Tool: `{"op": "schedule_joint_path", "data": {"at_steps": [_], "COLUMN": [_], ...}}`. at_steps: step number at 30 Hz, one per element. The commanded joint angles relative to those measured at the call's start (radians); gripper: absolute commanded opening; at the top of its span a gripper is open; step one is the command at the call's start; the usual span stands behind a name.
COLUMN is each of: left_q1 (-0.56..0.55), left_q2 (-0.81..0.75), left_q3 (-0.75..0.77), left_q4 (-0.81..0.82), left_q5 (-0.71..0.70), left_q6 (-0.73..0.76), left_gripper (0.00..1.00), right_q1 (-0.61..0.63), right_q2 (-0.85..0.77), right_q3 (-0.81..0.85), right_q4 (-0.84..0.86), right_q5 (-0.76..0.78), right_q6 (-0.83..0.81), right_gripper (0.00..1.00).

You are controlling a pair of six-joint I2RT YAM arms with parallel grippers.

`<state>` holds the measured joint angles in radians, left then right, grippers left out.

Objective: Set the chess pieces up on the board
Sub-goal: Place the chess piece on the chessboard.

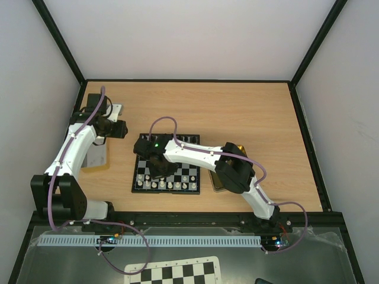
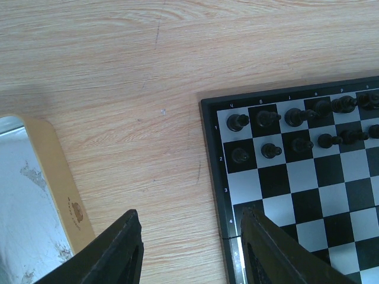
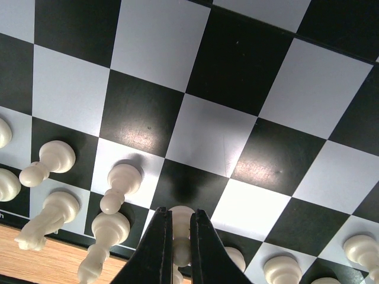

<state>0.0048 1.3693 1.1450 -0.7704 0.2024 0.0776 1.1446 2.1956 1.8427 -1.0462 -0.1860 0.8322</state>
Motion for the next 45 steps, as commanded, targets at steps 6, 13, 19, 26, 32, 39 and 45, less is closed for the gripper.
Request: {"op": "schedule_joint_path", "data": {"at_steps": [6, 13, 19, 26, 32, 39, 45], "left_q1": [-0.003, -0.003, -0.004, -0.003, -0.003, -0.003, -0.003], "left_q2": [0.000, 0.004, 0.005, 0.004, 0.004, 0.000, -0.006], "left_q3": [0.016, 0.016, 0.015, 0.012, 0.012, 0.006, 0.003], "left_q4": [-0.018, -0.015, -0.012, -0.009, -0.008, -0.007, -0.007], "left_q5": [0.011, 0.014, 0.016, 0.018, 0.020, 0.020, 0.019], "left_q6": [-0.007, -0.006, -0.007, -0.007, -0.006, -0.006, -0.005], "left_gripper": [0.47, 0.47, 0.47, 0.47, 0.47, 0.47, 0.47], "right_q1": [-0.009, -0.009, -0.009, -0.009, -0.009, -0.009, -0.009], "right_q2": [0.023, 0.027, 0.030, 0.030, 0.026, 0.018, 0.008], "right_q3": [0.014, 0.012, 0.010, 0.008, 0.004, -0.008, -0.019], "right_q4": [-0.030, -0.027, -0.023, -0.020, -0.019, -0.012, -0.005], "right_q5": [-0.001, -0.010, -0.019, -0.021, -0.021, -0.023, -0.020], "right_q6": [-0.010, -0.014, -0.018, -0.016, -0.013, -0.006, 0.000], "right_gripper": [0.03, 0.05, 0.06, 0.07, 0.10, 0.14, 0.15]}}
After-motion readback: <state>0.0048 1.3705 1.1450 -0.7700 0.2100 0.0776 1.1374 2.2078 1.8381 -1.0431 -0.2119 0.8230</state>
